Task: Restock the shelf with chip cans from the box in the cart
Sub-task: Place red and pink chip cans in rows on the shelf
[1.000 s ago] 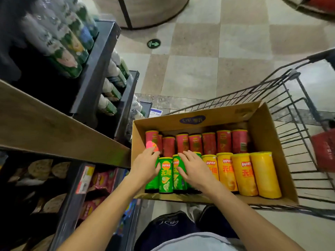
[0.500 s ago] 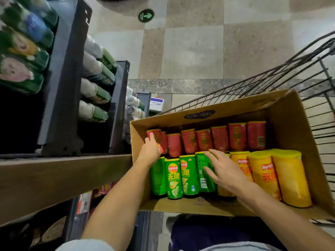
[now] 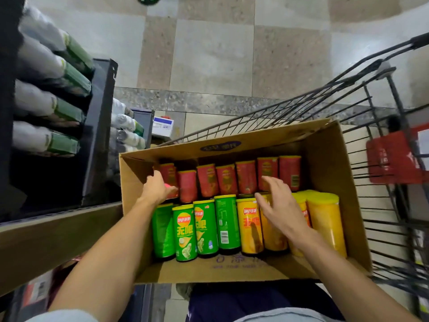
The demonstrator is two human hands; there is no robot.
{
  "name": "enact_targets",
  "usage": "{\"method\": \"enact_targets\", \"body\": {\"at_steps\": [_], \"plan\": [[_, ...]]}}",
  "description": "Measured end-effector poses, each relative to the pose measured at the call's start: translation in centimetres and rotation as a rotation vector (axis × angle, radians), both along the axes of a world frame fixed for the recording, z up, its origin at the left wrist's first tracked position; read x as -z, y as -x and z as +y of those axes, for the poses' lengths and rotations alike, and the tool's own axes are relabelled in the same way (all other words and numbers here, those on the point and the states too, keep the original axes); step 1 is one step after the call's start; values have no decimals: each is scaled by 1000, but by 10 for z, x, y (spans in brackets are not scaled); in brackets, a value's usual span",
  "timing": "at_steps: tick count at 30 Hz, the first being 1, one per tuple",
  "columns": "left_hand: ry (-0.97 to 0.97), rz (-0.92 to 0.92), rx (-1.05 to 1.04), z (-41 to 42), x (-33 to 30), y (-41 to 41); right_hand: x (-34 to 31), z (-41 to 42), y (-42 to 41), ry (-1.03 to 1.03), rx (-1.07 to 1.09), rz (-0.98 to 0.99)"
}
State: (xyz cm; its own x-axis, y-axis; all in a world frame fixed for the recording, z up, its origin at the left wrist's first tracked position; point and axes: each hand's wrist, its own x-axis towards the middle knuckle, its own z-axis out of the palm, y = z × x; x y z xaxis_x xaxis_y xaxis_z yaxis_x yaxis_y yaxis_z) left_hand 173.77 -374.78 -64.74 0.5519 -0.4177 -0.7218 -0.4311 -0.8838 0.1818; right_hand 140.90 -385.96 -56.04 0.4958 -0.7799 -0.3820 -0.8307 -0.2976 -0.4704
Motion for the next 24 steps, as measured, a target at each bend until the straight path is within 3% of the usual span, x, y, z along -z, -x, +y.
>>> {"method": "enact_targets", "body": {"at_steps": [5, 11, 14, 24], "plan": [[128, -7, 71, -5, -13, 20, 0, -51, 12, -10, 216, 140], [359, 56, 66, 7, -55, 48, 18, -98, 11, -217, 306, 411], [393, 100, 37, 14, -71, 57, 26, -99, 6, -308, 288, 453], [482, 151, -72, 21, -102, 78, 28, -104, -2, -279, 151, 657]]}}
